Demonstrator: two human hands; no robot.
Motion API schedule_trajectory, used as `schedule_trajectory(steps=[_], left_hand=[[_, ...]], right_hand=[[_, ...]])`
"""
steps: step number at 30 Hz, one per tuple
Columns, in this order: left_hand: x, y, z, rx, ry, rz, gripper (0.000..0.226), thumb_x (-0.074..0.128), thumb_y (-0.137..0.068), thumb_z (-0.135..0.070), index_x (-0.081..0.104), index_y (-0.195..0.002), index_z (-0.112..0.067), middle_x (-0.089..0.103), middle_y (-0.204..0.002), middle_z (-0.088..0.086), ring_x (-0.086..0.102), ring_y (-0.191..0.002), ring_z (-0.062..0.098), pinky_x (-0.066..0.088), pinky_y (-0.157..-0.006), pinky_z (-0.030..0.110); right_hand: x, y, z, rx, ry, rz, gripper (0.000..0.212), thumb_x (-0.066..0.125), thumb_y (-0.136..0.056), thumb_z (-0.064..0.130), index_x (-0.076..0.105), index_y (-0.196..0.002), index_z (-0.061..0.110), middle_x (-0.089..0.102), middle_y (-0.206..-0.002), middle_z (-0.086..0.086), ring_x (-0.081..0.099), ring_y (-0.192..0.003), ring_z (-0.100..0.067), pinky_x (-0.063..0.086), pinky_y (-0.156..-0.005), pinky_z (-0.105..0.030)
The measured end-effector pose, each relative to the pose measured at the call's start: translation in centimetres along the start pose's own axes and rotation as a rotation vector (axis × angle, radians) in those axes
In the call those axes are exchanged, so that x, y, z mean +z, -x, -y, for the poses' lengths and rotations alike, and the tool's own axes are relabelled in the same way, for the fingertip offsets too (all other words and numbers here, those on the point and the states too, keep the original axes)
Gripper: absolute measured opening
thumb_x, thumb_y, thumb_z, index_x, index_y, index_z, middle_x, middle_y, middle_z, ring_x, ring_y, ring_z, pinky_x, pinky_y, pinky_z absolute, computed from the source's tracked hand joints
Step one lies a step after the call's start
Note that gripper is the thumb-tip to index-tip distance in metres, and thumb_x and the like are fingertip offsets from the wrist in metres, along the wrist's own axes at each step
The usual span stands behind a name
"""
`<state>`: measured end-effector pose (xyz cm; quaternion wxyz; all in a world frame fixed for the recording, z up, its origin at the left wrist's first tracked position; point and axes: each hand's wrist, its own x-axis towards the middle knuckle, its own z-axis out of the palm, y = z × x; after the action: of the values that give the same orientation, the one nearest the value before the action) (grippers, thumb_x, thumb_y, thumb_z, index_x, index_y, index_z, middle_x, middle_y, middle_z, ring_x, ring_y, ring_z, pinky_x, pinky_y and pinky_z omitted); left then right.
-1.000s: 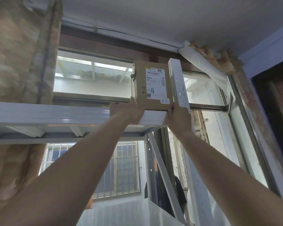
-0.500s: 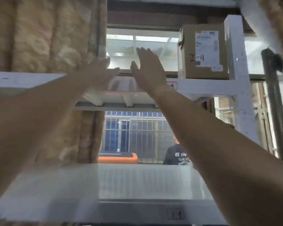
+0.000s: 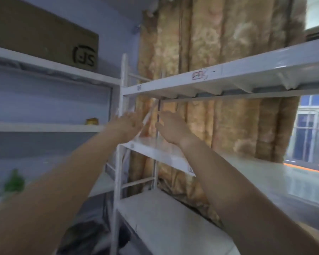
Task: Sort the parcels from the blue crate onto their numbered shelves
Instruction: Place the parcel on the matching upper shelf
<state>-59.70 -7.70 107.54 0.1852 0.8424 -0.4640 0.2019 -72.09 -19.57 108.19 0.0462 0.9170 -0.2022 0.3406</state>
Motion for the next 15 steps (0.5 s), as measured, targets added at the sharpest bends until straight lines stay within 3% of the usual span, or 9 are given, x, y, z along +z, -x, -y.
schedule_trajectory(steps=[9, 15], left_hand=[[7.5, 4.1, 22.2, -0.120, -0.175, 0.219, 0.065, 0.018, -0.099, -0.048, 0.000, -0.151, -0.014, -0.002, -0.160, 0.001, -0.002, -0.148, 0.016, 0.001, -0.120, 0.038], [9.6, 4.5, 33.0, -0.177, -0.197, 0.269, 0.065, 0.018, -0.099, -0.049, 0.000, -0.151, -0.014, -0.002, -0.160, 0.001, -0.002, -0.148, 0.017, 0.001, -0.121, 0.039]], right_hand=[[19.3, -2.1, 13.8, 0.023, -0.108, 0.369, 0.042, 0.042, -0.098, 0.029, 0.049, -0.134, 0.009, 0.051, -0.138, -0.016, 0.050, -0.124, -0.032, 0.042, -0.104, -0.041], [25.7, -5.6, 20.9, 0.057, -0.192, 0.412, 0.050, 0.040, -0.099, 0.030, 0.038, -0.143, 0.006, 0.035, -0.151, -0.016, 0.034, -0.138, -0.034, 0.028, -0.112, -0.038]])
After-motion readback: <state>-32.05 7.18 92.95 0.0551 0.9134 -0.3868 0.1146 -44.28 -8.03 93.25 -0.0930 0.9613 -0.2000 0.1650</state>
